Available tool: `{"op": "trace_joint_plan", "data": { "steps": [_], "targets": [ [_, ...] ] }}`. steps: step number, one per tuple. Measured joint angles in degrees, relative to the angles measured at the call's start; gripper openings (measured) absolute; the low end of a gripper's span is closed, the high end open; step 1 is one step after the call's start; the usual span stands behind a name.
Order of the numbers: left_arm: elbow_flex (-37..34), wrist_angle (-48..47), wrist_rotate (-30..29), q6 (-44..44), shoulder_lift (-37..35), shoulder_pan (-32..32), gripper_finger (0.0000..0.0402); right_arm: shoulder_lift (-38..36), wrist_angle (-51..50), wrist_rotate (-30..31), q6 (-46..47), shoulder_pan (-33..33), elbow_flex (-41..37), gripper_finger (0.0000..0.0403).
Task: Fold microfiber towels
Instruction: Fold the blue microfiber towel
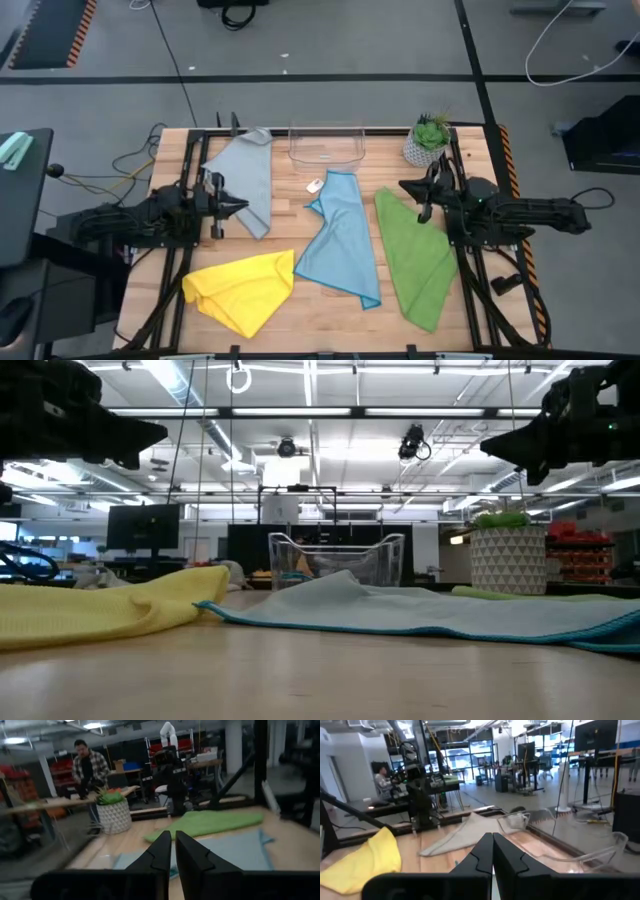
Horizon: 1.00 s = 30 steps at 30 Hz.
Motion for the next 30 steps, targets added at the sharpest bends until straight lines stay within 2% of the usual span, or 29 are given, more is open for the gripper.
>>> {"op": "trace_joint_plan", "data": {
  "steps": [6, 10, 14, 23, 30],
  "targets": [
    [0.0, 1.6, -0.1, -8.2, 0.0, 0.1, 0.0039, 0.5, 4.2, -1.8, 1.1, -0.2, 0.0, 0.0013],
    [0.0, 4.7, -0.2, -12.7, 0.0, 0.2, 0.0028, 3.7, 4.2, -2.8, 1.0, 0.3, 1.2, 0.0005],
    [0.0, 4.7, -0.2, -13.5, 0.0, 0.2, 0.0007, 10.1, 2.3, -4.1, -0.6, 1.9, 6.2, 0.0004],
    [0.0, 3.9, -0.2, -9.5, 0.0, 0.2, 0.0006, 29.5, -1.8, -1.1, -2.1, 3.3, 19.8, 0.0004],
    [0.0, 1.3, -0.2, -9.0, 0.0, 0.2, 0.0008, 37.9, -1.8, -1.0, 0.4, 3.3, 25.8, 0.0042]
  ]
}}
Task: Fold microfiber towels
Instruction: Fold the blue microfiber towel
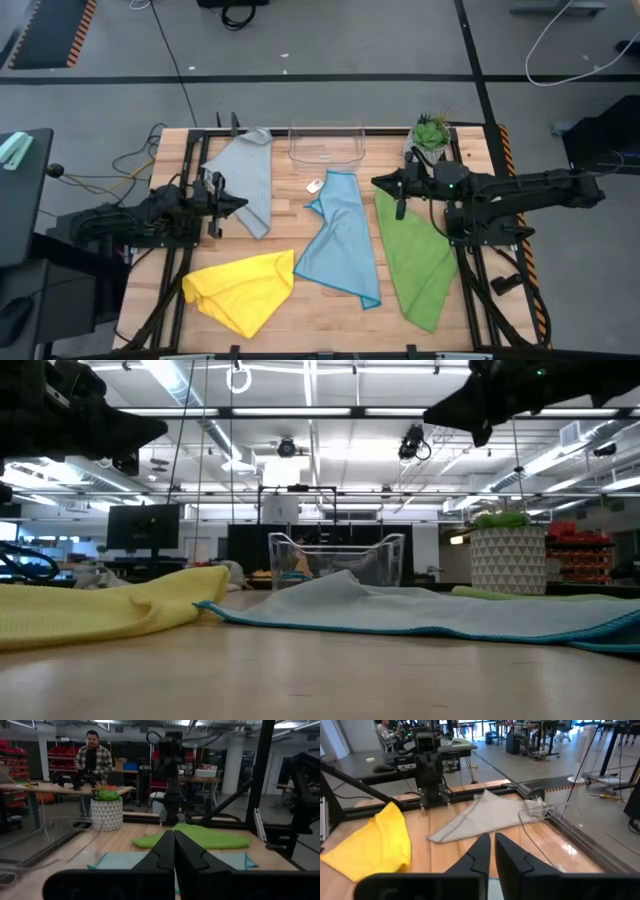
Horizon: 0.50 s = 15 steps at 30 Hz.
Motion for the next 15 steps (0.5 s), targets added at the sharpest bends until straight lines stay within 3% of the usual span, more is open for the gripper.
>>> {"op": "trace_joint_plan", "data": {
  "steps": [11, 15],
  "targets": [
    [0.0, -1.7, 0.0, -0.1, 0.0, 0.0, 0.0011, 3.0, -0.4, -1.4, 0.8, 5.4, 3.9, 0.0147],
    [0.0, -1.8, 0.0, 0.1, 0.0, 0.0, 0.0009, 4.4, -2.3, -1.7, 3.4, 7.0, 3.9, 0.013]
  ]
}}
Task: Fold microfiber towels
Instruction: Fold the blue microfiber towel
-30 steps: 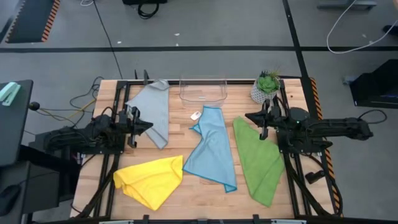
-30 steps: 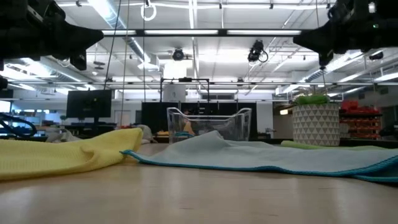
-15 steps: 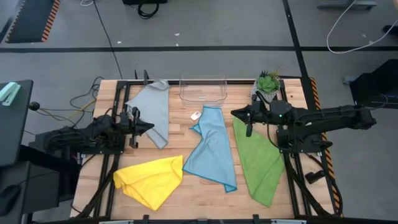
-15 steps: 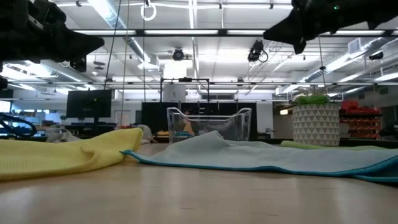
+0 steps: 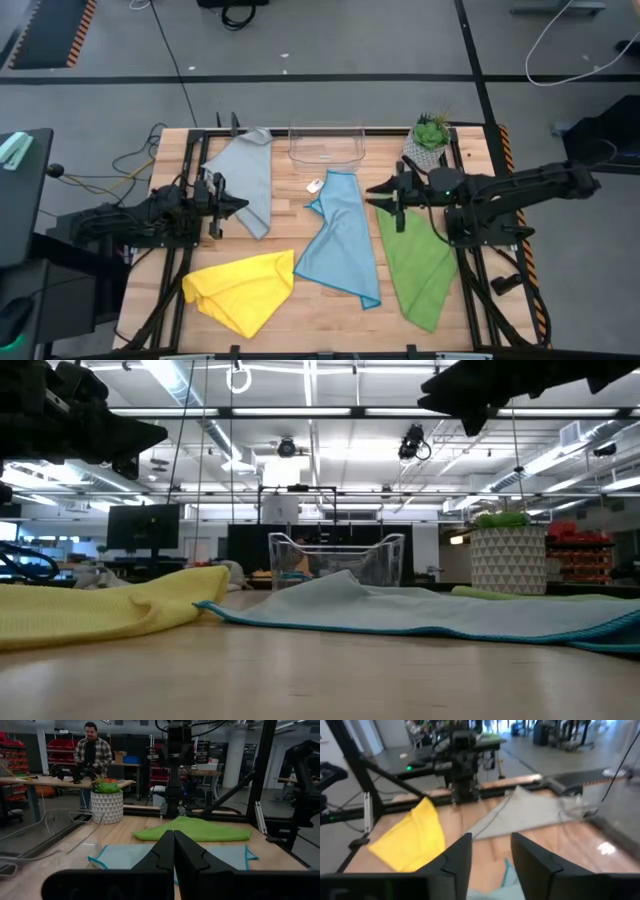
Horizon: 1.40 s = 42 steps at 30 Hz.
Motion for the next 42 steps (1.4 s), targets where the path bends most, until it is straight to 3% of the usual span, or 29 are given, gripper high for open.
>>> {"op": "trace_joint_plan", "data": {
  "steps": [5, 10, 17, 28, 36, 42],
  "targets": [
    [0.0, -0.6, 0.0, 0.0, 0.0, 0.0, 0.0012, 3.6, 0.4, 2.2, 0.0, 2.2, 0.0, 0.0014],
    [0.0, -2.3, 0.0, 0.2, 0.0, 0.0, 0.0006, 7.2, 1.7, 4.1, 2.1, 5.6, 0.0, 0.0026],
    [0.0, -3.3, 0.0, 0.0, 0.0, -0.2, 0.0011, 11.6, 3.2, 9.5, 5.3, 12.6, 0.0, 0.0005],
    [0.0, -3.4, 0.0, -0.7, 0.0, -3.1, 0.001, 13.5, 10.3, 9.6, 7.0, 19.8, 0.0, 0.0084],
    [0.0, -3.4, 0.0, -0.5, 0.0, -5.0, 0.0014, 13.2, 10.3, 9.1, 6.7, 20.8, 0.0, 0.0156],
    [0.0, -3.5, -0.2, -0.1, 0.0, -5.2, 0.0006, 13.2, 10.3, 8.0, 6.1, 20.8, 0.0, 0.0143]
  ]
}}
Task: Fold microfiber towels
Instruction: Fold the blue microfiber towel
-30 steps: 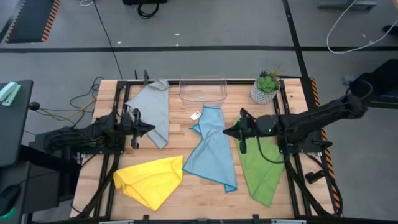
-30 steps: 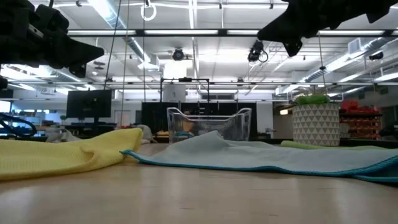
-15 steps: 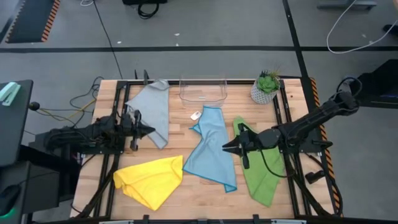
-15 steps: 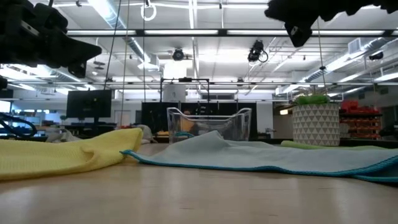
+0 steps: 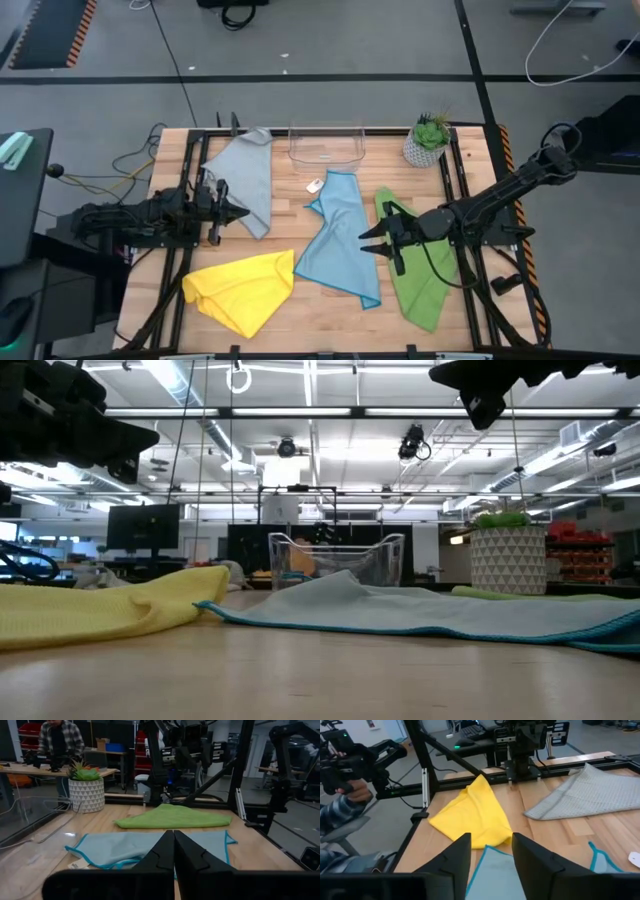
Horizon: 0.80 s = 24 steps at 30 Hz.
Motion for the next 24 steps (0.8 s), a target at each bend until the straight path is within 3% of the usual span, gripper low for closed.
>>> {"op": "trace_joint_plan", "data": {
  "steps": [14, 18, 24],
  "targets": [
    [0.0, -1.1, -0.2, 1.5, 0.2, 0.0, 0.0006, 2.8, 0.3, -0.1, -1.5, 0.0, 0.0, 0.001],
    [0.0, -1.3, -0.2, 3.2, 2.5, -0.5, 0.001, 8.2, 0.5, 0.7, -0.9, 0.0, 2.3, 0.0012],
    [0.0, -0.9, -1.0, 2.0, 7.8, -1.8, 0.0006, 17.6, -8.4, 0.7, -0.7, 1.4, 14.3, 0.0018]
  ]
}}
